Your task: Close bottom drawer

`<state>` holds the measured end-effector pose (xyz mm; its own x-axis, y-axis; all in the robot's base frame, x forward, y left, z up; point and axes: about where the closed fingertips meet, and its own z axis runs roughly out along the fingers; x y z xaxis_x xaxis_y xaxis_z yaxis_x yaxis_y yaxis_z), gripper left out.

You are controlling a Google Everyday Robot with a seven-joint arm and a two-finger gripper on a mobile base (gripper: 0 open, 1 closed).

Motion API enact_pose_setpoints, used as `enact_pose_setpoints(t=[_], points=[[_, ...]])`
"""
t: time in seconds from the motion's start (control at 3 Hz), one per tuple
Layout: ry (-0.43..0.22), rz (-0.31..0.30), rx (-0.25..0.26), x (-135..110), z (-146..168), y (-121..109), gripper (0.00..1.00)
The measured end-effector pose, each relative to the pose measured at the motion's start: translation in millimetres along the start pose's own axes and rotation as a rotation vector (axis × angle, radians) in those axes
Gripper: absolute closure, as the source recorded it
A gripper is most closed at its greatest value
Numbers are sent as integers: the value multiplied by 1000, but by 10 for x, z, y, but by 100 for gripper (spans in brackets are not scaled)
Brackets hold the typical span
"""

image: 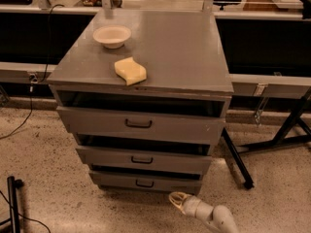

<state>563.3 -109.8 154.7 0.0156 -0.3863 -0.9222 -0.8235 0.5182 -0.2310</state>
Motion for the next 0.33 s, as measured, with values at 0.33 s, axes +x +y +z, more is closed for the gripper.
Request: enact_pose_setpoints(t=[0.33], points=[[8,11,-53,-156,-196,442,100]])
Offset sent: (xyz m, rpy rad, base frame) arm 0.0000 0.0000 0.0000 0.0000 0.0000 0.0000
